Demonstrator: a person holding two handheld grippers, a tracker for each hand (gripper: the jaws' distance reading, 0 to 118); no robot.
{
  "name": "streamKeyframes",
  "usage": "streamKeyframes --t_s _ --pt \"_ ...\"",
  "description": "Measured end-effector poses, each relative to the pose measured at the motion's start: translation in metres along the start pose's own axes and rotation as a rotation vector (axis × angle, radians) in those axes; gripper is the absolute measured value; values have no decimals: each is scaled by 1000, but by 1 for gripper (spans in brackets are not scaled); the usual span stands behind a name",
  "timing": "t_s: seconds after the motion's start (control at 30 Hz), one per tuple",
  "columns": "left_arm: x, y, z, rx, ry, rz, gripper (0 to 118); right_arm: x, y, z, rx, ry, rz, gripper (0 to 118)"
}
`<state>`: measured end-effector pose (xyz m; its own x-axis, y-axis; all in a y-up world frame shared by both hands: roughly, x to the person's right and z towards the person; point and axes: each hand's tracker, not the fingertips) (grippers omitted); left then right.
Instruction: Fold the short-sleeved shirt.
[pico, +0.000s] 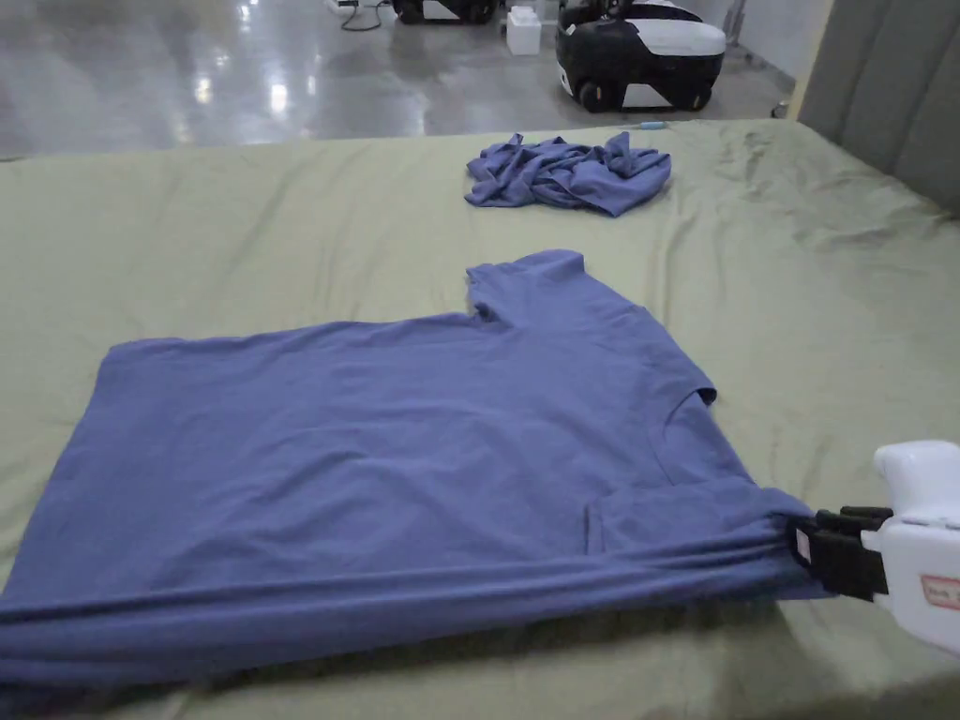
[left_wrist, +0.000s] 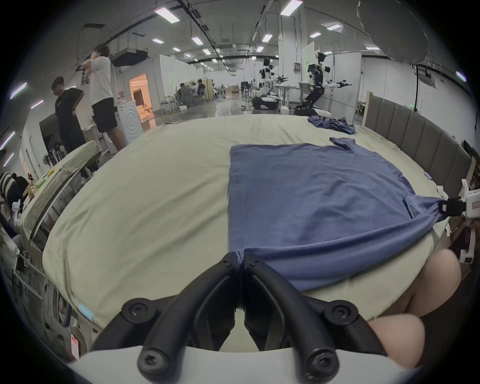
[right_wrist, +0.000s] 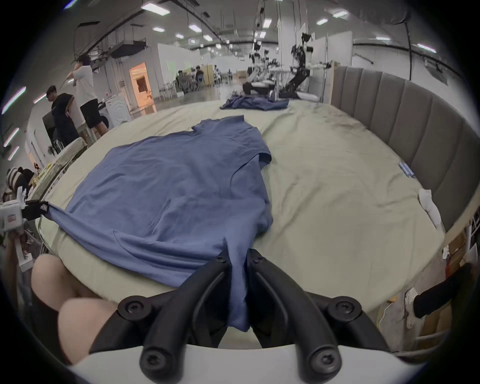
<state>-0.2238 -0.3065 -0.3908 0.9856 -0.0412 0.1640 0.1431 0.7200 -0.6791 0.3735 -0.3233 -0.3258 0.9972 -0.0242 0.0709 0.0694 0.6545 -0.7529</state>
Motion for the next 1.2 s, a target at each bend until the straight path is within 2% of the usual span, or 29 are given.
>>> streamKeyframes --t_s 0.07,0.13,0.27,0.37,0.47,0.5,0.53,0.57,0.6,0.63,0.7,0.8,0.83,0.87,0.9,0.93,0.97,1.0,1.03,1.07,1.1,1.2 --pt "-6 25 -22 -25 -20 8 3 -4 29 -11 -3 -10 57 12" --pt "-8 45 -42 -35 -1 17 3 -3 56 -27 -19 -48 56 12" --pt "-16 68 -91 -119 -18 69 3 7 89 -69 -62 -66 -9 12" --pt "-17 70 -123 -149 6 54 3 7 99 -97 -68 -96 32 12" --pt "-22 68 -147 -163 4 87 3 5 101 -122 -78 -123 35 12" --pt "-22 68 -153 -167 7 96 5 7 101 -127 -70 -135 24 19" --pt "-24 67 -156 -167 11 117 16 10 99 -132 -55 -154 -1 37" --pt "-26 66 -159 -164 18 139 41 13 97 -133 -39 -199 -50 69" --pt "-27 65 -157 -152 63 146 92 17 94 -132 -14 -271 -77 106" --pt "-28 63 -151 -133 110 138 110 21 90 -129 18 -346 -85 117" --pt "-31 57 -132 -66 89 113 114 30 80 -112 129 -414 -72 118" --pt "-26 44 -84 9 65 119 114 32 59 -69 204 -411 -66 117" --pt "-23 38 -63 51 41 126 114 30 49 -53 207 -349 -60 115" --pt "-18 29 -45 89 10 126 113 25 41 -37 238 -285 -55 108" --pt "-10 19 -28 111 -13 111 106 19 28 -22 278 -248 -46 81" --pt "-1 8 -13 127 -13 93 89 11 15 -10 287 -263 -18 39" --pt "7 -2 -2 155 7 83 51 3 3 0 287 -306 20 3" --pt "13 -13 5 160 36 75 0 -5 -7 12 292 -273 41 3" --pt "19 -26 10 167 37 87 0 -11 -18 22 270 -173 71 3" --pt "21 -33 12 144 2 89 0 -19 -28 29 259 -127 91 3" --pt "23 -40 7 89 -60 91 0 -28 -38 36 268 -132 114 3" --pt "31 -52 -14 57 -38 65 0 -52 -55 47 271 -87 149 3"
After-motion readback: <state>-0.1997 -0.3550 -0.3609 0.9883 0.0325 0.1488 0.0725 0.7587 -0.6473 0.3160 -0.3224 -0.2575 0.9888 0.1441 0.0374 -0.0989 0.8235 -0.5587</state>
